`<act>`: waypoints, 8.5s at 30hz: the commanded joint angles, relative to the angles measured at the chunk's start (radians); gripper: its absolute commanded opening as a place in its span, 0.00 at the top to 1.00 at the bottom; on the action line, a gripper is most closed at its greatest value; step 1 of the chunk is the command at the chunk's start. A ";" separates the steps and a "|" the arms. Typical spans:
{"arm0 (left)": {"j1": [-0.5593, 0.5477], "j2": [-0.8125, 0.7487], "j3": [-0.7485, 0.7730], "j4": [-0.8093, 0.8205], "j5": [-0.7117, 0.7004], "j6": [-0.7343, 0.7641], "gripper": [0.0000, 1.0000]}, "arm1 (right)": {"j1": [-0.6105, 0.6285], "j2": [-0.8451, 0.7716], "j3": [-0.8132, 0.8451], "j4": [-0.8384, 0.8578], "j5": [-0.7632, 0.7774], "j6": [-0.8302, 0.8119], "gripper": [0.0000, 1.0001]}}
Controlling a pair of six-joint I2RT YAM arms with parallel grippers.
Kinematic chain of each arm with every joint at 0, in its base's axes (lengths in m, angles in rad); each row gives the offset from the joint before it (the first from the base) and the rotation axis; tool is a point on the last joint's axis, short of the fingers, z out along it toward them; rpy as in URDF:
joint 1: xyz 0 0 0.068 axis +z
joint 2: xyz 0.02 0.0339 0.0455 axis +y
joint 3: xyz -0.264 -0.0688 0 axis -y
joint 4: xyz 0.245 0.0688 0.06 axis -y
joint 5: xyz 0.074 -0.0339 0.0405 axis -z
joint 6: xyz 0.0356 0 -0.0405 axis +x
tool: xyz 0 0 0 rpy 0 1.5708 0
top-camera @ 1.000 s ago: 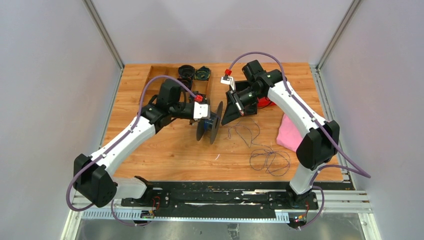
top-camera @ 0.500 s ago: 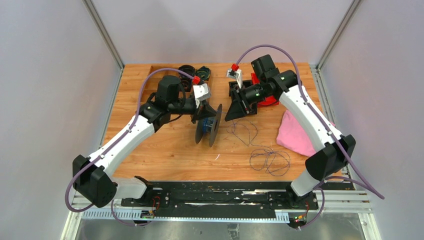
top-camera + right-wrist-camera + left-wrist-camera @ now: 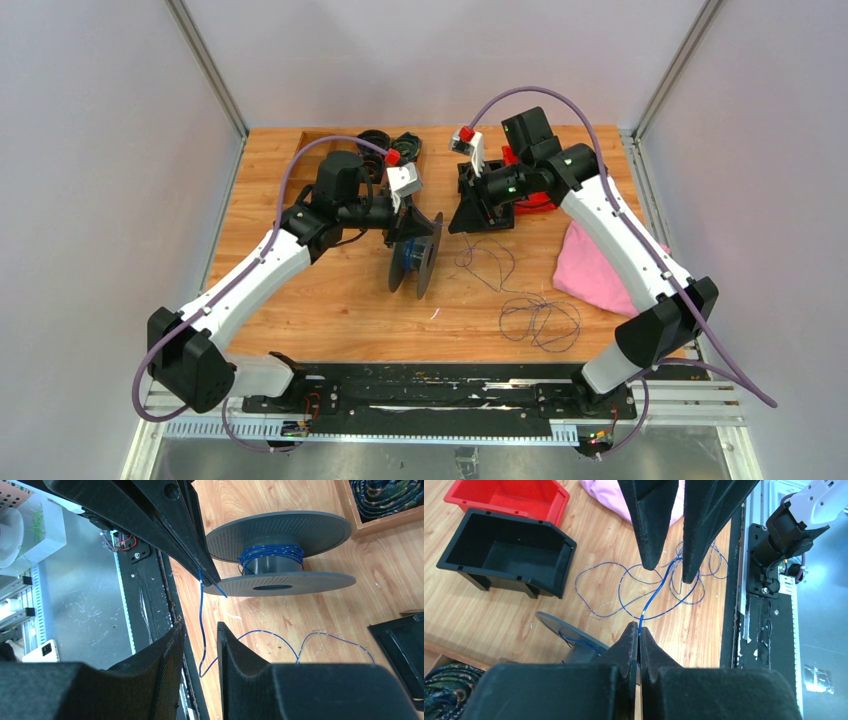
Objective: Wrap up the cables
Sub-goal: Adjust the cable at the center of the board, then pick up the cable reel from the center of the board.
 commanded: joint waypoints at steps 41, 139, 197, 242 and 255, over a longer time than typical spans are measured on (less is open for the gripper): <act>0.076 -0.164 -0.257 0.069 -0.459 -0.300 0.23 | 0.066 0.009 -0.212 0.382 0.143 0.279 0.99; -0.184 -0.002 -0.211 0.150 -0.978 -0.263 0.73 | 0.067 0.009 -0.334 0.474 0.111 0.467 0.99; -0.044 -0.190 -0.322 0.271 -0.575 -0.113 1.00 | -0.007 0.091 -0.196 0.175 0.335 -0.072 0.99; 0.166 -0.175 -0.093 0.236 -0.401 -0.461 1.00 | -0.101 0.125 -0.431 0.678 0.097 0.147 0.84; 0.204 -0.193 -0.058 0.197 -0.375 -0.487 1.00 | -0.208 -0.052 -0.545 0.753 0.110 -0.066 0.52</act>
